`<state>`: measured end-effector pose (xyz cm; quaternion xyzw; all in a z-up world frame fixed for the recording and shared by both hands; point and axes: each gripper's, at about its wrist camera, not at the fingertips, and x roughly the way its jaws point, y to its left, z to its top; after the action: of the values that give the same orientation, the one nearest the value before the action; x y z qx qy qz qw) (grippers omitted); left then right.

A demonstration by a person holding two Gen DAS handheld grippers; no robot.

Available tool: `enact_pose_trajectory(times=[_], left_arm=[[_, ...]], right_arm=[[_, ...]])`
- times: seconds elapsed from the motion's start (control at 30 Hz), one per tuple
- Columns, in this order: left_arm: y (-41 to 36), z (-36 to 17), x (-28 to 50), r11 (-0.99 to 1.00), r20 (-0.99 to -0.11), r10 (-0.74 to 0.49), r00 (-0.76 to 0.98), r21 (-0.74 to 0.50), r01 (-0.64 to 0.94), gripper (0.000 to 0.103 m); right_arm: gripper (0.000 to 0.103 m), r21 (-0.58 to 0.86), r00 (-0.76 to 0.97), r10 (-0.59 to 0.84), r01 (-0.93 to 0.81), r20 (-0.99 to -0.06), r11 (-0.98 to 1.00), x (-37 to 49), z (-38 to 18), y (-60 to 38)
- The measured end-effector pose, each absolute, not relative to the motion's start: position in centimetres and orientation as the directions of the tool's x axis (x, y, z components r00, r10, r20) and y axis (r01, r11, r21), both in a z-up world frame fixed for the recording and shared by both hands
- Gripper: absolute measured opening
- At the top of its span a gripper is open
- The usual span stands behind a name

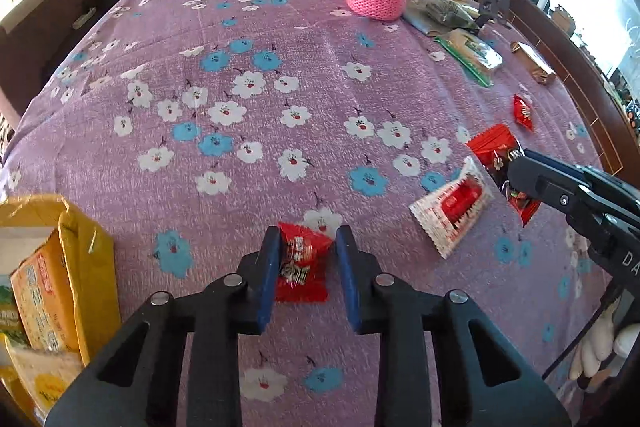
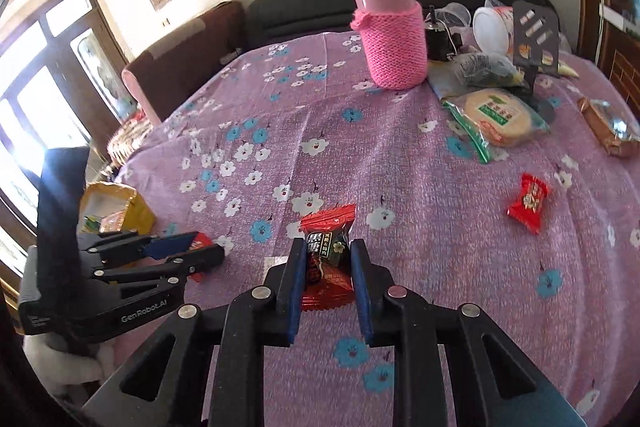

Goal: Organize snacks
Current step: 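Carry both red candies over the yellow box and open both tools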

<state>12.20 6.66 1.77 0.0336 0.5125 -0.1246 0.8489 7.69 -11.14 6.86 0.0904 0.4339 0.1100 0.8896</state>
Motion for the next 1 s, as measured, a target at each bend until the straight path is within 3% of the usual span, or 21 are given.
enact_pose_trajectory(times=[0.43, 0.57, 0.7, 0.73, 0.77, 0.8, 1.0], left_arm=[[8.6, 5.1, 8.2, 0.96, -0.836, -0.252, 0.488, -0.153, 0.233, 0.022], [7.6, 3.5, 10.2, 0.953, -0.842, -0.279, 0.462, -0.185, 0.238, 0.051], [6.6, 1.7, 12.2, 0.967, -0.864, -0.192, 0.466, -0.085, 0.241, 0.051], [6.3, 1.1, 12.4, 0.968, -0.871, -0.156, 0.465, -0.04, 0.249, 0.045], [6.1, 1.2, 12.1, 0.965, -0.862, -0.14, 0.487, -0.009, 0.261, 0.028], [6.1, 1.2, 11.9, 0.962, -0.864, -0.151, 0.481, -0.017, 0.272, 0.022], [7.2, 2.2, 10.7, 0.968, -0.853, -0.166, 0.496, -0.044, 0.247, 0.018]], right_arm=[[0.023, 0.289, 0.597, 0.321, -0.153, -0.735, 0.945, 3.3, 7.9, -10.5], [0.023, 0.341, 0.595, 0.357, -0.145, -0.72, 0.929, 2.4, 7.8, -10.7], [0.023, 0.366, 0.596, 0.372, -0.138, -0.712, 0.92, 1.5, 7.4, -11.1], [0.023, 0.372, 0.594, 0.376, -0.136, -0.711, 0.918, 1.5, 7.3, -11.2], [0.023, 0.38, 0.593, 0.382, -0.134, -0.709, 0.915, 1.5, 7.1, -11.3], [0.023, 0.386, 0.591, 0.386, -0.134, -0.708, 0.913, 1.5, 7.0, -11.4], [0.023, 0.4, 0.586, 0.399, -0.136, -0.705, 0.906, 1.3, 6.5, -11.3]])
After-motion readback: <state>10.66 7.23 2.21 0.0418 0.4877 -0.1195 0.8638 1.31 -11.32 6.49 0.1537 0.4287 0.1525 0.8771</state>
